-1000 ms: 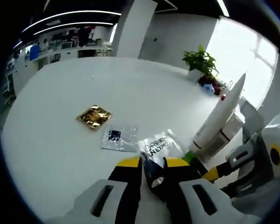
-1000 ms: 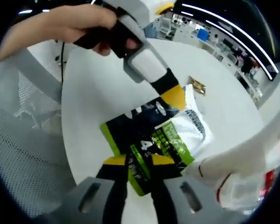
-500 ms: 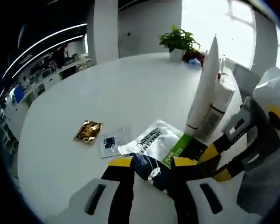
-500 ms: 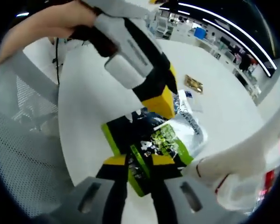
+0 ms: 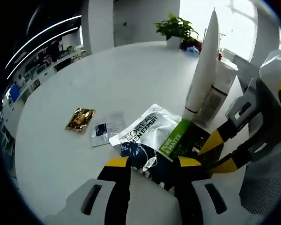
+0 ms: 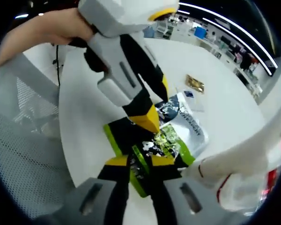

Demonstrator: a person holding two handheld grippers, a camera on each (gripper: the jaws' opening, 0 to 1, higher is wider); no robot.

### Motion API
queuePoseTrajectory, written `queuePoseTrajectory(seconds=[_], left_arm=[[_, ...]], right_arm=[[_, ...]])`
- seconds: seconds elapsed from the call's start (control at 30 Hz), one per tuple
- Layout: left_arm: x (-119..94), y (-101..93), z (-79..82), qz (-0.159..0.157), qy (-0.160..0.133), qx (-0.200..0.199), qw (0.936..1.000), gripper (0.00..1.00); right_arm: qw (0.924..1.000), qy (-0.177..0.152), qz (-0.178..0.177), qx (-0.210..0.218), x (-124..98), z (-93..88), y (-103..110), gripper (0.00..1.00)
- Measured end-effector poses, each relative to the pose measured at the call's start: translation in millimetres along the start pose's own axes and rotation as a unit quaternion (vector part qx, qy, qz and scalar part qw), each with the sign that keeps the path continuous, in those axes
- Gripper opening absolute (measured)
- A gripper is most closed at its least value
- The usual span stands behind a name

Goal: Arrange the skincare products in the storage area until every visible bottle or jar stands upright without overlapping.

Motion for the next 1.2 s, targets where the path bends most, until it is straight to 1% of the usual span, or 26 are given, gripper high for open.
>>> queuePoseTrajectory(seconds=[0.13,0.3,0.4,0.6,1.0,1.2], left_arm=[[2,-1.2,-1.4,-0.001,0.0,-0.001,1.0,0.35],[3,-1.0,-2.9,0.0,-0.001,-0.004,1.0,0.35],[4,-2.7,-2.8,-0.001,-0.006,-0.007,1.0,0.35],[5,-4.8,-2.3,-0.003,-0.006,-0.004,1.0,0.34],[7,-11.3,0.2,-0.007,-0.01,0.004,0.9999,0.35],[6,-11.3,0.8,-0.01,-0.011,0.0,0.9999,0.36]], right_arm=[[1.0,0.001,0.0,-0.004,0,0.3,1,0.16],[1.0,-0.001,0.001,0.004,0,-0.6,-1,0.17],[1.0,0.002,-0.001,-0.005,0,0.5,1,0.16],[0.9999,0.004,-0.002,-0.011,0,0.6,2,0.15],[0.9998,0.011,0.004,-0.018,-2,-1.3,5,0.14],[0.9999,0.008,0.01,0.001,-2,-2.5,2,0.16]])
Point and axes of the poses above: the point that each gripper's makers call its tool centre point, and the gripper's own axes: x roughly forward along the fingers, y roughly to its left, z roughly out of its top, the point moved 4 cm from there along -x, roughly backward along the fingers, and after that the axes turned 2 degrees about x, right-handed, at the moved point
